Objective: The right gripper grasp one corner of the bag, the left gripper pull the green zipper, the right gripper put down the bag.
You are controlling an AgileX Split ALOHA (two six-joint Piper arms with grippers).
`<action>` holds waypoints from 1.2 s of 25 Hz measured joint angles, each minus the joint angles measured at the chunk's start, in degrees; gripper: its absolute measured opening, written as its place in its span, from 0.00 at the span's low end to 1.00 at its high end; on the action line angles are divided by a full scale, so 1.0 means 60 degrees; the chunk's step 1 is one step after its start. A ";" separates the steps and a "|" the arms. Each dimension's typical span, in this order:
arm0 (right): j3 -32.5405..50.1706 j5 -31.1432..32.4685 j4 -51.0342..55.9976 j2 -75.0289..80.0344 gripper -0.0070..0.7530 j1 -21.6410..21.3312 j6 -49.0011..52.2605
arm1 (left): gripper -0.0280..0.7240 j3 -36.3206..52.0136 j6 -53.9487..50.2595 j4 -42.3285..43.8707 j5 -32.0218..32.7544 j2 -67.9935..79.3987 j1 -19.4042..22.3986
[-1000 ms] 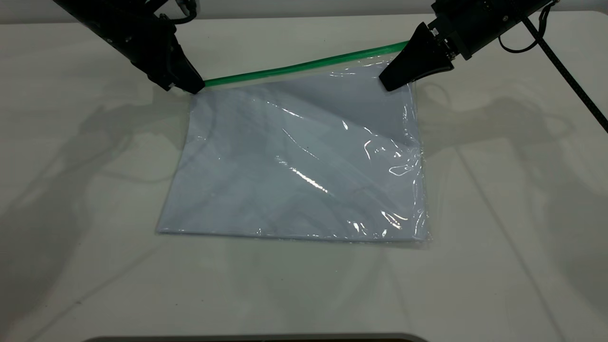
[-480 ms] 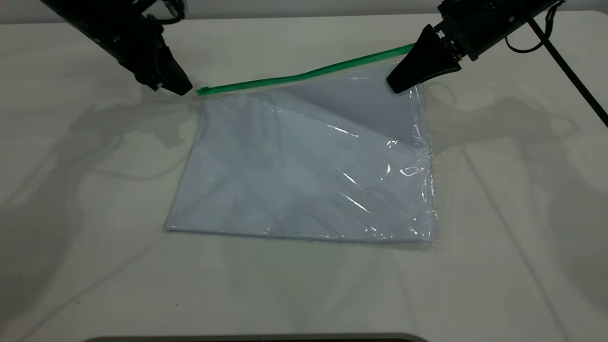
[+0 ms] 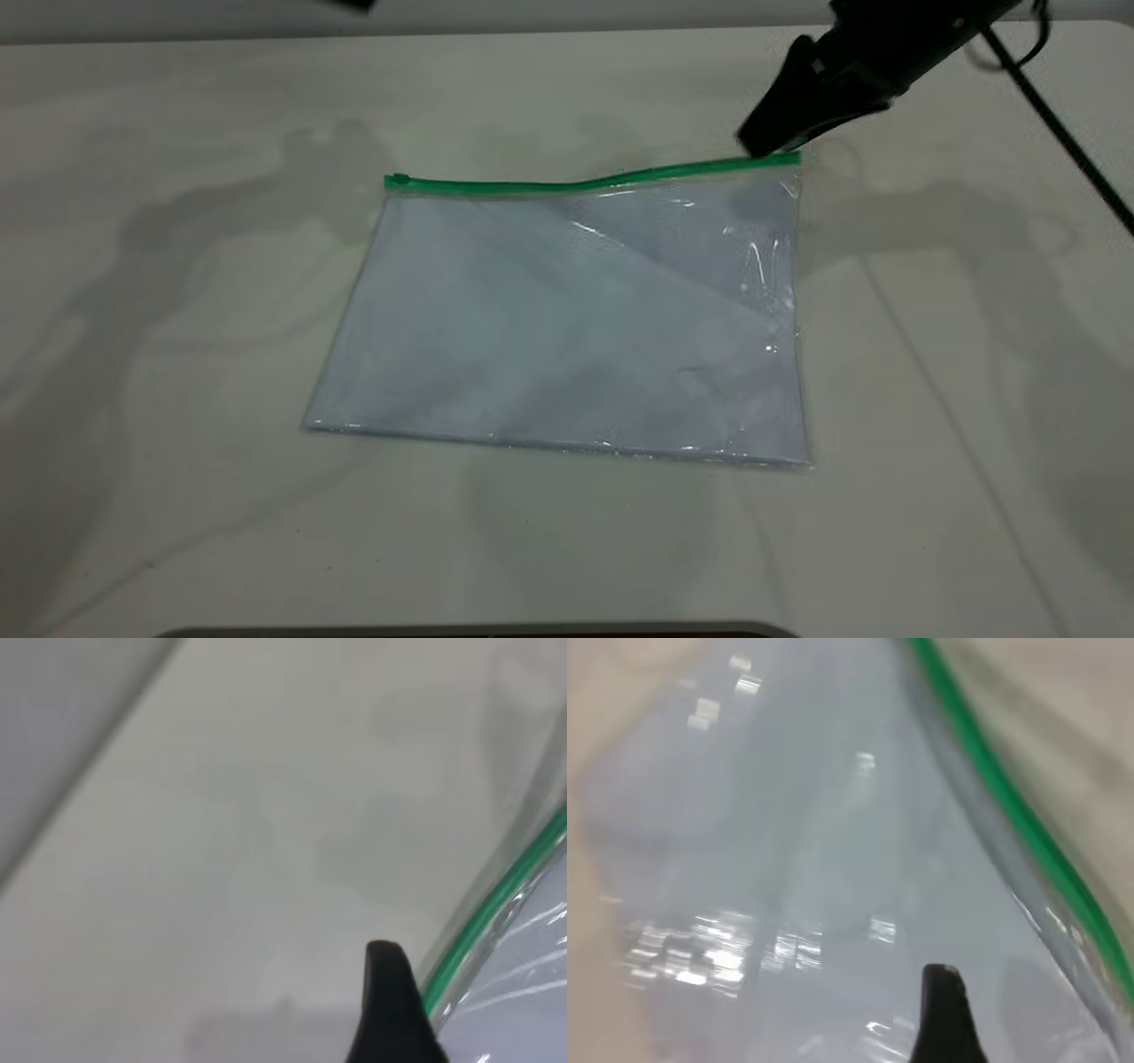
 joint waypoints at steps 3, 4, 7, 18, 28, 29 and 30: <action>0.0011 -0.0759 -0.1658 -0.0777 0.76 0.0000 0.1114 | 0.78 0.0007 -0.0617 0.0103 0.0254 -0.0817 -0.0135; 0.0011 -0.0807 -0.2135 -0.1129 0.76 -0.0010 0.1561 | 0.78 0.0007 -0.0843 0.0184 0.0351 -0.1056 -0.0158; 0.0011 -0.0525 -0.3128 -0.2261 0.75 0.0036 0.2697 | 0.78 0.0007 -0.1856 0.0690 0.0844 -0.1959 -0.0254; 0.0019 0.2893 -0.5479 -0.7458 0.64 0.0679 0.6747 | 0.78 0.0007 -0.8438 0.5916 0.3907 -0.6405 -0.0555; 0.1998 0.3716 -0.6336 -1.1463 0.61 0.0724 0.9444 | 0.78 0.0376 -1.2113 0.8302 0.5511 -0.9325 -0.0555; 0.2554 0.3716 -0.6429 -1.1952 0.61 0.0724 0.9536 | 0.78 0.0594 -1.2223 0.8302 0.5511 -0.9596 -0.0555; 0.3050 0.3716 -0.6516 -1.2360 0.61 0.0724 0.9594 | 0.78 0.0923 -1.2307 0.8285 0.5511 -0.9945 -0.0555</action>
